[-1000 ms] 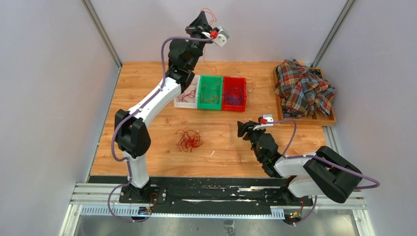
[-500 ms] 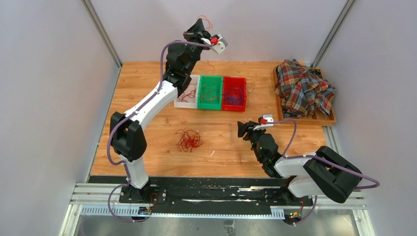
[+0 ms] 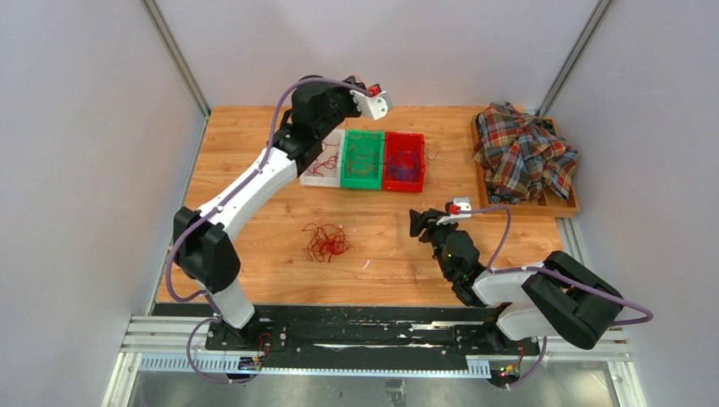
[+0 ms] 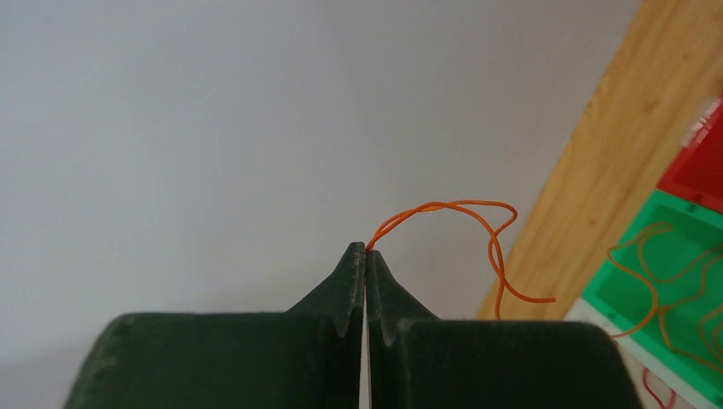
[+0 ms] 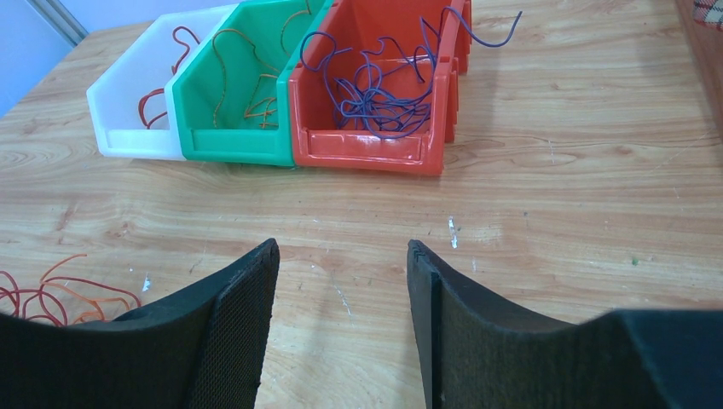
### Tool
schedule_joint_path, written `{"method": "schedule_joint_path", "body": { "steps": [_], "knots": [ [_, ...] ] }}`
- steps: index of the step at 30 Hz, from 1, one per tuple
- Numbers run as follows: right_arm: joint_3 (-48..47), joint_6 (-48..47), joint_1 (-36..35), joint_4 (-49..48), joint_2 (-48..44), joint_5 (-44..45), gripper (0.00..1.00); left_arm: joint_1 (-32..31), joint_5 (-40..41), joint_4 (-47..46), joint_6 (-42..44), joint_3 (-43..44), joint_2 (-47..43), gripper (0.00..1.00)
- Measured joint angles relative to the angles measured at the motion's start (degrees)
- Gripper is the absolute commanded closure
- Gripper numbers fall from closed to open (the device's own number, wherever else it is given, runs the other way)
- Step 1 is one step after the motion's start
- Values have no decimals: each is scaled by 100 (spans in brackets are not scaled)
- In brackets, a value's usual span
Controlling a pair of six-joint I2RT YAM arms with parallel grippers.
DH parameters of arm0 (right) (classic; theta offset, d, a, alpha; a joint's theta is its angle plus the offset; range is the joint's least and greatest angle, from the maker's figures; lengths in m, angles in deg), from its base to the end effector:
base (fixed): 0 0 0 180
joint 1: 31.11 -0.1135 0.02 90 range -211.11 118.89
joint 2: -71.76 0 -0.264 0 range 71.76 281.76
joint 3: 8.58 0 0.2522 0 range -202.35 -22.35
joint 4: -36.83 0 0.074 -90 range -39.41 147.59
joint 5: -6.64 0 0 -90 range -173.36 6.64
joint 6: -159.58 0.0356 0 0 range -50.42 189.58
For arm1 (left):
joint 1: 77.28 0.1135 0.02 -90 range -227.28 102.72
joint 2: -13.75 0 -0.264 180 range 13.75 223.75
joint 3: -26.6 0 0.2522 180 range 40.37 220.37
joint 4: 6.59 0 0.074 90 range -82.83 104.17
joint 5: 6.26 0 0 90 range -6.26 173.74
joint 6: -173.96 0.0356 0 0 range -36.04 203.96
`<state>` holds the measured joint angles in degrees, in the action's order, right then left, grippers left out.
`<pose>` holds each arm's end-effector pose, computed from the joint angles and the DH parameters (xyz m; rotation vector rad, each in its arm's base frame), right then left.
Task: Untangle the cables
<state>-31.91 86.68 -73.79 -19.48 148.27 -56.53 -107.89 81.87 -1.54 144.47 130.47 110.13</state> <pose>0.1691 0.1341 0.1741 0.0363 1.5407 0.4775 0.3513 -0.2092 0.4134 1.1185 1.0601 0.3905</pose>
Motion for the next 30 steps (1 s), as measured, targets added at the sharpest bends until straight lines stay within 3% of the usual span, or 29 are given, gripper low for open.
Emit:
{"method": "schedule_joint_path", "body": {
  "steps": [5,11,21,30],
  "knots": [
    [0,0,0,0,0,2,43,-76,76,1403,-133,614,337,99],
    [0,0,0,0,2,20,43,-133,131,2280,-431,1060,968,99],
    [0,2,0,0,31,31,43,-227,155,2806,-1056,1727,2017,100],
    [0,11,9,-13,33,44,43,-208,566,2634,-1027,1639,2481,99]
  ]
}}
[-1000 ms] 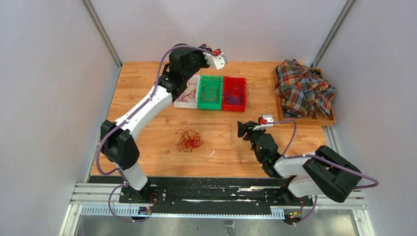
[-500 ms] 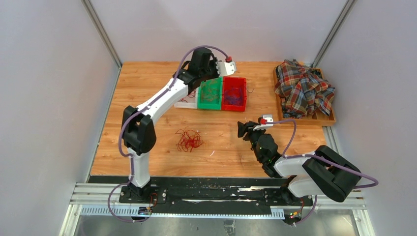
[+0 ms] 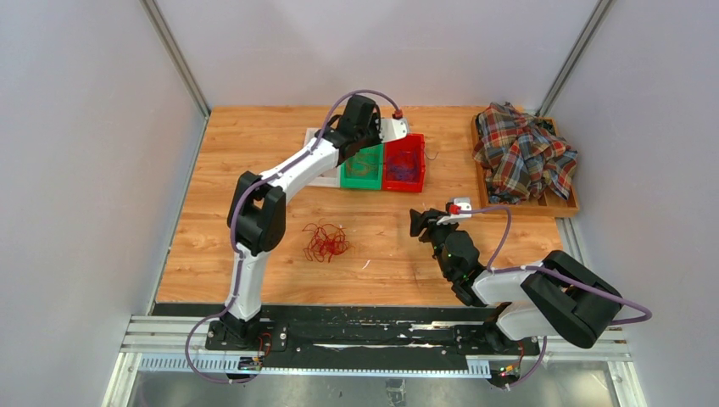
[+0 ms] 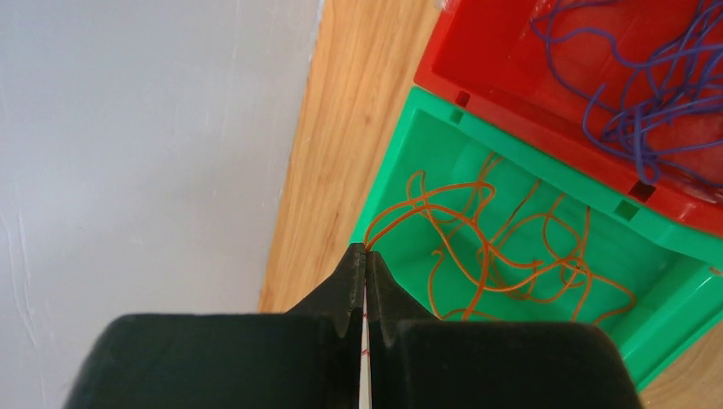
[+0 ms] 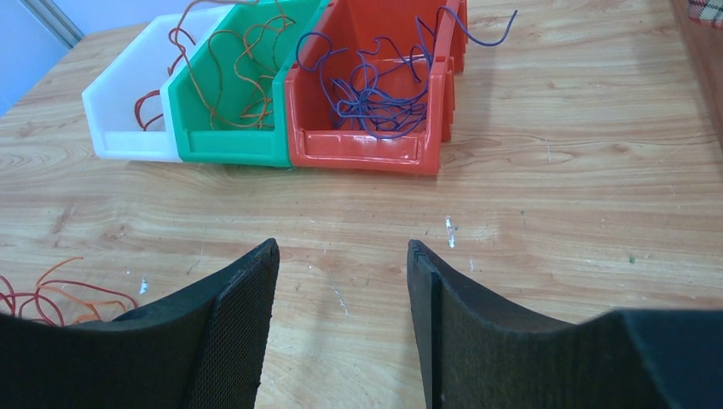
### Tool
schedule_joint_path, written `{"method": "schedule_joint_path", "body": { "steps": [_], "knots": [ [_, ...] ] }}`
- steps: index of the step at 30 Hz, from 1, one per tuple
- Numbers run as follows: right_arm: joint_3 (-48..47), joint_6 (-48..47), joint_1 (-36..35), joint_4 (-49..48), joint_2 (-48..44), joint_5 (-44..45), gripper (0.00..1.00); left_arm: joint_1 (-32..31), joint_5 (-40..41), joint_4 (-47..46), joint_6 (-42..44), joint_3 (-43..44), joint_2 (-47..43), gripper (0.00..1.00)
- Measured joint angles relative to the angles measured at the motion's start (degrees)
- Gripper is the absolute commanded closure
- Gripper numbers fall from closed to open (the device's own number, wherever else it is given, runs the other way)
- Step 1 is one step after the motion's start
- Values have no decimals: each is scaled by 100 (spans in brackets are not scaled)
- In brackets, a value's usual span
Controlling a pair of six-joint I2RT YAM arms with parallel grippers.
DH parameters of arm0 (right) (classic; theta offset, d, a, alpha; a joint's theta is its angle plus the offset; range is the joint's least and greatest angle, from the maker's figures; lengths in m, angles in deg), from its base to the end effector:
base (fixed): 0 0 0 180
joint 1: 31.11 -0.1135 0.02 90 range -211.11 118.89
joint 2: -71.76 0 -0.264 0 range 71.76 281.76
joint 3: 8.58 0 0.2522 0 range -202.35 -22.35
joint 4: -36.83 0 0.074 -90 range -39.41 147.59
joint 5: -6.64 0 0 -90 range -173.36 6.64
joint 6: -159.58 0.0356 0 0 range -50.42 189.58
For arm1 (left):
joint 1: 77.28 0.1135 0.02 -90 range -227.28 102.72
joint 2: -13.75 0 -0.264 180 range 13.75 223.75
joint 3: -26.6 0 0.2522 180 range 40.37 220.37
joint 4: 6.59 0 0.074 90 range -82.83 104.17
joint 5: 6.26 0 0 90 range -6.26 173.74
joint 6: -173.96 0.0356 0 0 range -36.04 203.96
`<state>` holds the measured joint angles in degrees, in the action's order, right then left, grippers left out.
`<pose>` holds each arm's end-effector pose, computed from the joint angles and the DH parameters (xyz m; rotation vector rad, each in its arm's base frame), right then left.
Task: Untangle the cables
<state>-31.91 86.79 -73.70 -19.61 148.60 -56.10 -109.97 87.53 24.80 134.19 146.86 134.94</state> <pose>0.1696 0.1338 0.1732 0.0438 1.5433 0.4704 0.4233 -0.2688 0.2767 1.3899 1.6322 0.2501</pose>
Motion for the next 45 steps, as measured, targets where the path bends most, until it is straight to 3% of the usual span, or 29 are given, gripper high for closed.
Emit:
{"method": "schedule_joint_path", "body": {
  "steps": [8,17,26,31,37,41,45],
  "knots": [
    [22,76,4,-55,39,22,43,57,153,-341,431,-503,208,100],
    [55,122,55,-74,39,48,44,57,39,-295,398,-111,977,99],
    [55,120,63,-162,76,46,44,52,-503,365,262,1008,1270,52],
    [94,122,63,-225,76,44,44,79,-778,872,334,1628,1270,33],
    [118,122,63,-297,76,44,44,155,-1126,1696,538,2037,1270,17],
    [118,120,63,-343,103,42,43,229,-1307,2409,546,2391,1202,14],
    [122,118,63,-404,142,37,41,289,-1456,2892,522,1749,479,14]
  ]
}}
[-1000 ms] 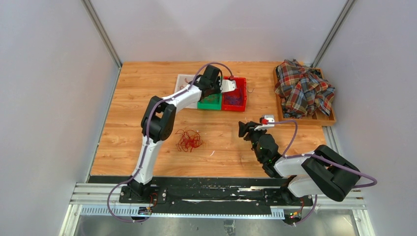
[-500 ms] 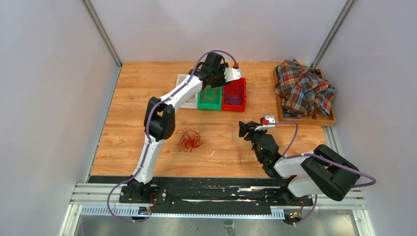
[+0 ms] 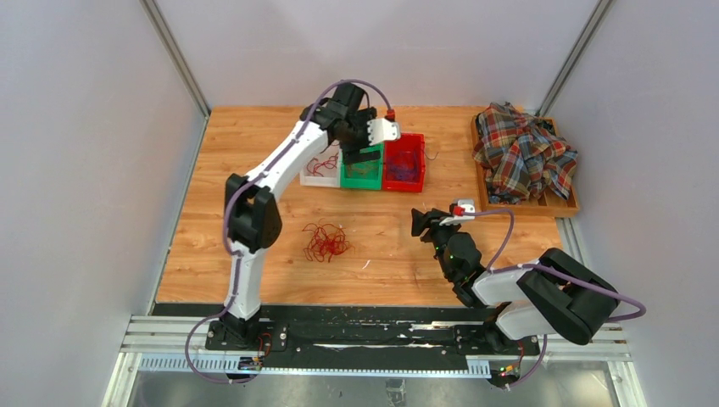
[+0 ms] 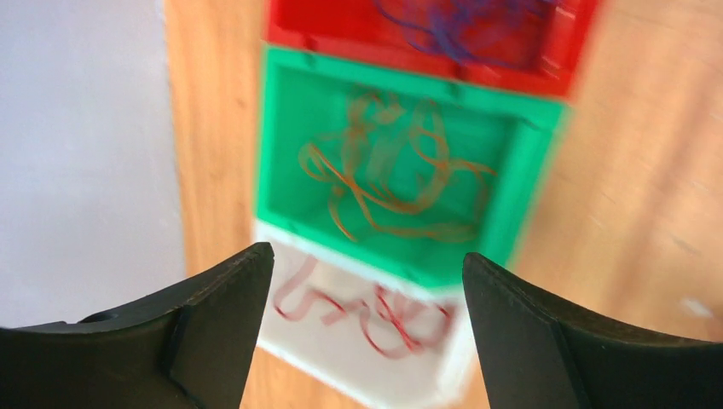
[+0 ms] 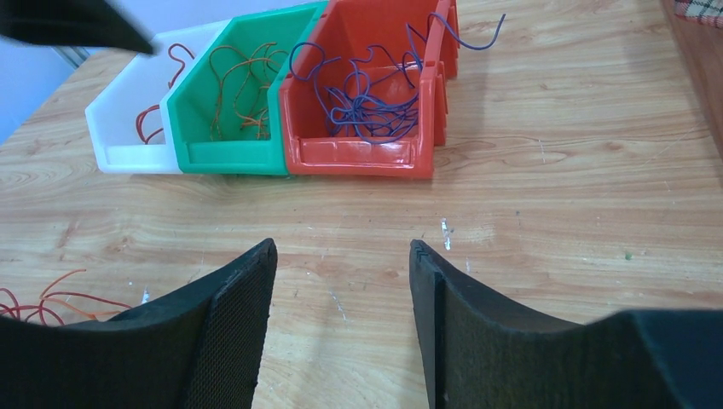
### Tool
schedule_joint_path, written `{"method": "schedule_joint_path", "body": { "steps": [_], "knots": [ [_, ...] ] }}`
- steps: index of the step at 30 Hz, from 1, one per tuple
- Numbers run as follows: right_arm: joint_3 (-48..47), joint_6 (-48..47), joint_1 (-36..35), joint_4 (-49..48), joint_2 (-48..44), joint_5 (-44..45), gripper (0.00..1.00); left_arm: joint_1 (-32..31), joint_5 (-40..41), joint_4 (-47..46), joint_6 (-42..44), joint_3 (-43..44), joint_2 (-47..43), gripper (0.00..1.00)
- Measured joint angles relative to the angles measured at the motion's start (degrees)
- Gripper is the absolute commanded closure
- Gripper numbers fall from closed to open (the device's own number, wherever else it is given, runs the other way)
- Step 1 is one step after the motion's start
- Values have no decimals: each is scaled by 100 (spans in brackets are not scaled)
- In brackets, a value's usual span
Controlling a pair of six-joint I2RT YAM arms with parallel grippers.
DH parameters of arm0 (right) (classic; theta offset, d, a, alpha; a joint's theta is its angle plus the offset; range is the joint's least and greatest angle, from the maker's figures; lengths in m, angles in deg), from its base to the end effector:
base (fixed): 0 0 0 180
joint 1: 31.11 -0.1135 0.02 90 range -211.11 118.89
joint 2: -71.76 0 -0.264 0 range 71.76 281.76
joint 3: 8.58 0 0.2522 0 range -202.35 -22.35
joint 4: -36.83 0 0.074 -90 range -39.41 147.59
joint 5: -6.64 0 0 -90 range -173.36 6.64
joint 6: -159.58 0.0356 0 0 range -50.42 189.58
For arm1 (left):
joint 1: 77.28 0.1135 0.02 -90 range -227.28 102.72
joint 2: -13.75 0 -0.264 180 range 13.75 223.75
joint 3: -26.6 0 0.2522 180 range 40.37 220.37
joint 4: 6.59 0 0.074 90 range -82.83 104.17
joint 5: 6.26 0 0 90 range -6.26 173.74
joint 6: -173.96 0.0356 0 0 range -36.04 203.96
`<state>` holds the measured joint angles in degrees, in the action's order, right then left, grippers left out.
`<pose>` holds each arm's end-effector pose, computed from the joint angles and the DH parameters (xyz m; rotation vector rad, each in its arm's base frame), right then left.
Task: Untangle the cables
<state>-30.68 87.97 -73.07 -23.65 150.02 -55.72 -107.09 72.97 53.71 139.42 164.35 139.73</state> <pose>0.1687 0.1294 0.1705 0.0816 1.5211 0.4850 0.4255 -0.2514 0.2969 1.6862 1.7052 -0.0189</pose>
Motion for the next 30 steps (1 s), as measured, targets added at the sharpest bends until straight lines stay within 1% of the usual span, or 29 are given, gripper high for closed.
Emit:
{"method": "schedule_joint_path", "body": {
  "steps": [6,8,10,11,14,16,22,30],
  "knots": [
    [26,-9,0,-66,26,-46,41,39,-573,726,-177,-2205,-2109,21],
    [26,-20,0,-92,44,-68,41,39,-813,918,-192,-2811,-2627,24],
    [26,-24,0,-96,46,-81,42,39,-1040,1099,-164,-3445,-3012,30],
    [26,-26,0,-98,48,-90,42,39,-1126,1174,-127,-3696,-3099,36],
    [26,-26,0,-98,48,-111,43,39,-1316,1377,37,-4157,-2997,51],
    [26,-26,0,-98,48,-122,43,39,-1425,1434,181,-4214,-2743,54],
    [26,-26,0,-98,48,-155,44,24,-1755,1419,481,-3967,-1982,54],
    [26,-26,0,-98,61,-155,44,-144,-1528,1399,1088,-3985,-1867,55]
  ]
}}
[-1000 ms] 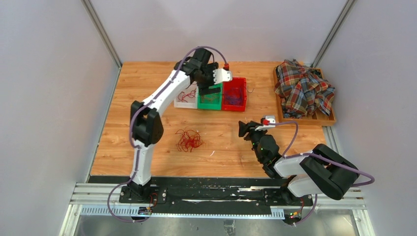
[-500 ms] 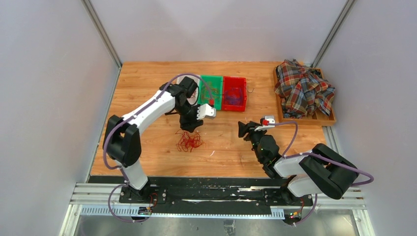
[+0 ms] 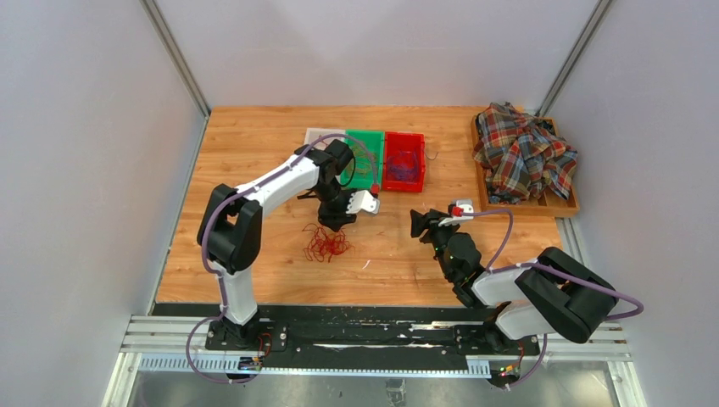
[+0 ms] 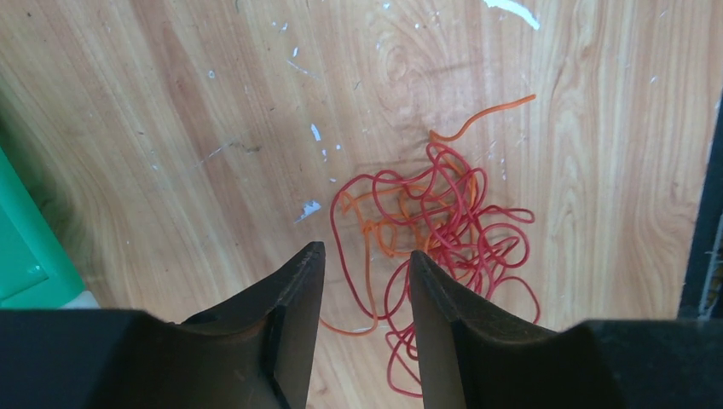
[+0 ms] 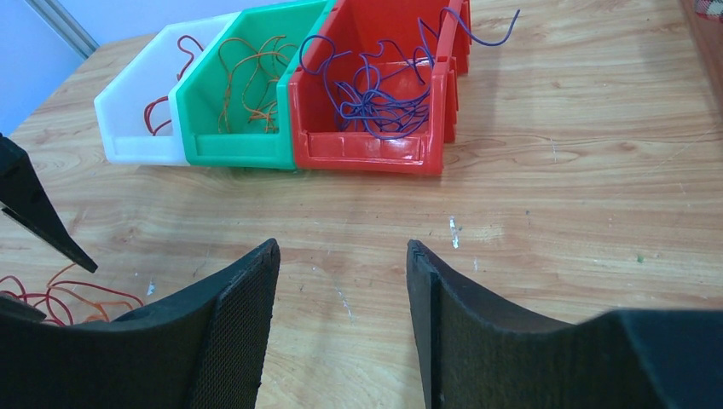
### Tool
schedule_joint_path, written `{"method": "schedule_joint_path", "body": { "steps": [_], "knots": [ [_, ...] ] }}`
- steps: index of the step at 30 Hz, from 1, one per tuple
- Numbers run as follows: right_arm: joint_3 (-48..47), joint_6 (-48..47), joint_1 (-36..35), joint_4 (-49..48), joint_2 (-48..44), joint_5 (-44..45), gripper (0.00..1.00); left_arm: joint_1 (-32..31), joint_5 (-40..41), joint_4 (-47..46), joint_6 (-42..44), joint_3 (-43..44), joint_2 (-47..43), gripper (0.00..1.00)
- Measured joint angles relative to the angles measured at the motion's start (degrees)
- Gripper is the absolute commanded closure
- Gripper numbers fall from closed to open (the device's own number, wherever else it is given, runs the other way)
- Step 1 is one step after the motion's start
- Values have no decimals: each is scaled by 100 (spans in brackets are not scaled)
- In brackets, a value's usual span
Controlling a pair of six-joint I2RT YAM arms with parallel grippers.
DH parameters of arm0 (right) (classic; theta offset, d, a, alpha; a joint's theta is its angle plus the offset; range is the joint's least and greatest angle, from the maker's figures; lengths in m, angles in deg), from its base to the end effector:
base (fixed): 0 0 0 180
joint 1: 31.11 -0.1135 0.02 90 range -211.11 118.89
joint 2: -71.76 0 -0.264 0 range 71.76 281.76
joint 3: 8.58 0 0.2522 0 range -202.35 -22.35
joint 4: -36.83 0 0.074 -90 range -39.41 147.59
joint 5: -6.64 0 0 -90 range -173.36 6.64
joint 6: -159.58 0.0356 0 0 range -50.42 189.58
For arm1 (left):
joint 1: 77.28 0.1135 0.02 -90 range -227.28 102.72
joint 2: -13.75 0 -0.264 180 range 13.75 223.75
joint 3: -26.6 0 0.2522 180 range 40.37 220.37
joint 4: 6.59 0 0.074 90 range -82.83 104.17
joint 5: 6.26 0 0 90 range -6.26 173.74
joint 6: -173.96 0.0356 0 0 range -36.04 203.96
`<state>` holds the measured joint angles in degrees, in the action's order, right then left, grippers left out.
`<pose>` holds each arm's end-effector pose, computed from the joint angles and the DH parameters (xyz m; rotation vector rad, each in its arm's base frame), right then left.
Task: Untangle the cables
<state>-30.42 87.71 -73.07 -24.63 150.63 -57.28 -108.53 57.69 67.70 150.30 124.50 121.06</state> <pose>0.1681 0.1301 0.1691 0.0567 1.5210 0.5027 0.2988 -0.1996 0.2190 2.1639 1.8466 -0.5802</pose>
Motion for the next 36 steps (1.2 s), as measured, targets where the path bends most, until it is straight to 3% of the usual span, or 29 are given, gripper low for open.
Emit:
{"method": "schedule_joint_path", "body": {
  "steps": [12,17,24,36],
  "knots": [
    [0,2,0,-4,22,11,44,-7,417,-11,319,133,455,69],
    [0,4,0,-2,22,52,44,-7,527,-37,334,133,472,85],
    [0,2,2,-2,22,94,44,-7,608,-44,221,140,415,99],
    [2,2,0,-2,22,92,44,-87,358,-39,-796,557,-575,99]
  ]
}}
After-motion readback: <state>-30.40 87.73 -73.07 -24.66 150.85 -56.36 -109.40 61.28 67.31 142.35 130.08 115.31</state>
